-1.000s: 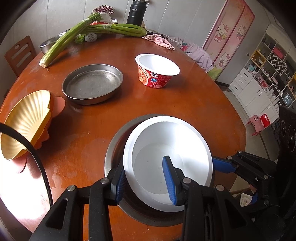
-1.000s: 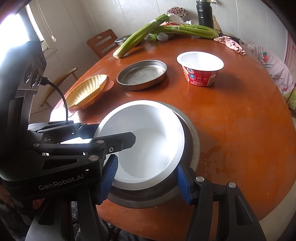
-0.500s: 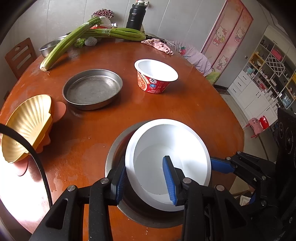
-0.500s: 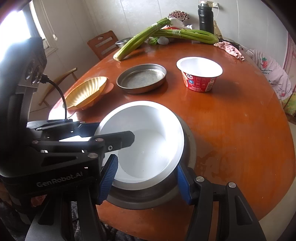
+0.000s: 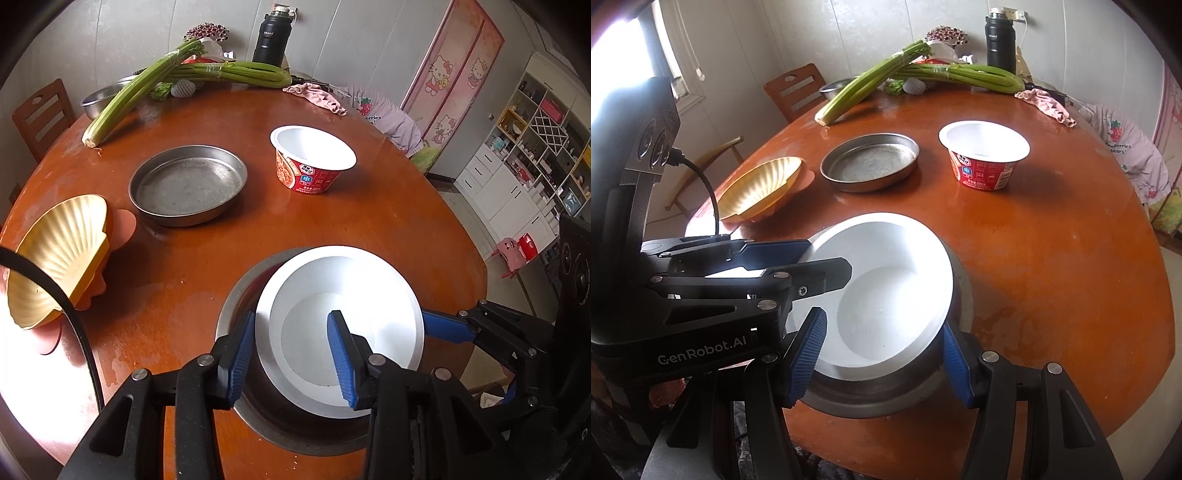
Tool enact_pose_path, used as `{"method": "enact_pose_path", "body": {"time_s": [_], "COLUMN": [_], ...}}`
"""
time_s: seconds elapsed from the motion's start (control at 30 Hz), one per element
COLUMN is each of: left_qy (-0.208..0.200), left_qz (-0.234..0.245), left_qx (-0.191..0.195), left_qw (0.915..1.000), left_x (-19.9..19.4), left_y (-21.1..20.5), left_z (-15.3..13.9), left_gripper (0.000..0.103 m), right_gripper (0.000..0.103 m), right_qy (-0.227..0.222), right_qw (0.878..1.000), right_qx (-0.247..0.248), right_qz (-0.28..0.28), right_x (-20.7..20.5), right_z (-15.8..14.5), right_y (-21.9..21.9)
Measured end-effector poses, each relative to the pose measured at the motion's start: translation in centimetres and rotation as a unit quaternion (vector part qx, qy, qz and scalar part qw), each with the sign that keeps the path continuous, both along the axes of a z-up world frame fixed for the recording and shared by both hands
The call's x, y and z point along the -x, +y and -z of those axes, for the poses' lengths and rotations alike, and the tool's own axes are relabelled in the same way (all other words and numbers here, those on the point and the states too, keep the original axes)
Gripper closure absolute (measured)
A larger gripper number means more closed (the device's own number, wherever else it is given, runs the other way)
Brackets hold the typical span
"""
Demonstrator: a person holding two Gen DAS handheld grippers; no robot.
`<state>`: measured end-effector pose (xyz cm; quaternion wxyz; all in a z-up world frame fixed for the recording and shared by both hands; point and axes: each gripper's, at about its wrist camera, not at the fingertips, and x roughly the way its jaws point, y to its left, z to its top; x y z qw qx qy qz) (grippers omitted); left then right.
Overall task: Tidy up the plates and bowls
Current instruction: 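Lower the white bowl into the steel bowl and open the right gripper, then move the right gripper to the smaller white printed bowl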
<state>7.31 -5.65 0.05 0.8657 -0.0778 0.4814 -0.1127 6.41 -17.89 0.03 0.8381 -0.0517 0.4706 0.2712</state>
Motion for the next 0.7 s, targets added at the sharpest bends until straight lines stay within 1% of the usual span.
{"method": "enact_pose_path", "body": {"time_s": [0.1, 0.23, 0.7], "left_qy": [-0.001, -0.008, -0.027], "left_qz": [-0.001, -0.004, -0.016], "left_qx": [-0.001, -0.002, -0.004], "left_qw": [1.0, 1.0, 0.9995], "left_x": [0.0, 0.2, 0.5], "left_y": [0.0, 0.2, 0.8], "left_z": [0.0, -0.3, -1.6], "left_gripper": [0.062, 0.058, 0.054], "right_gripper": [0.041, 0.041, 0.041], "right_qy": [-0.002, -0.011, -0.031], "right_qw": [1.0, 1.0, 0.999], "right_qx": [0.002, 0.005, 0.006], "right_qz": [-0.001, 0.0, 0.019], "right_x": [0.1, 0.3, 0.4], "right_z": [-0.1, -0.4, -1.7], "right_y": [0.0, 0.0, -1.2]}}
